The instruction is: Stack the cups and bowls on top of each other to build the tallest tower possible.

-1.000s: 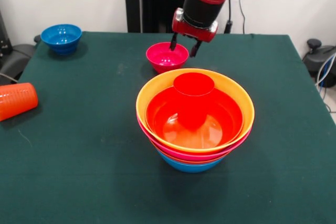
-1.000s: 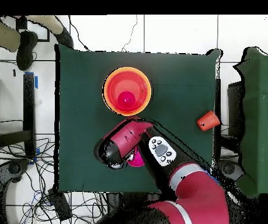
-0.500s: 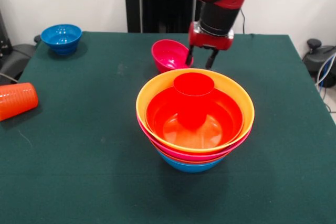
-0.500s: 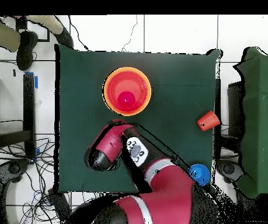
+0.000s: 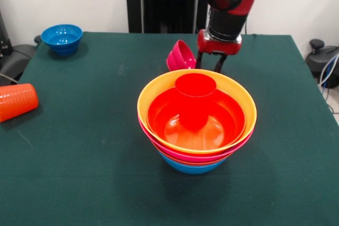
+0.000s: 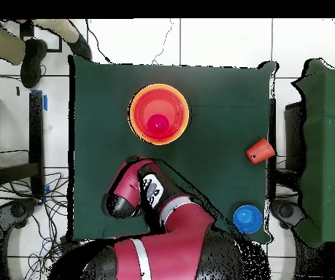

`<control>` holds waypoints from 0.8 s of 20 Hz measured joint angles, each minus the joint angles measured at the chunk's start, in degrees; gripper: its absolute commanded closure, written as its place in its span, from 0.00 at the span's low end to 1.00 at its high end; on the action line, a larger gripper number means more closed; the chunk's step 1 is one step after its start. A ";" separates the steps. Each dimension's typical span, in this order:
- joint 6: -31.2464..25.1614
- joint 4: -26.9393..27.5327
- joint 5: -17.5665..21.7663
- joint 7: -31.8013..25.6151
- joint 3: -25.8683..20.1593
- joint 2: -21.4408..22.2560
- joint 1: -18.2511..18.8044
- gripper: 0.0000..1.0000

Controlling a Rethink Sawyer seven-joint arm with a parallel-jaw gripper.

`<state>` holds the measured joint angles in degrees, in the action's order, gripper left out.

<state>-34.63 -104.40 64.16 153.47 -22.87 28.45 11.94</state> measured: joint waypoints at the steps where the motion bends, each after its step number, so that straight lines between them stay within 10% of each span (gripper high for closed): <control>1: -0.01 0.01 -0.41 0.00 0.30 0.02 0.06 0.00; 16: -0.14 0.02 -5.52 0.00 2.00 0.15 3.02 0.00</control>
<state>-34.77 -104.39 58.64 153.47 -20.87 28.59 14.96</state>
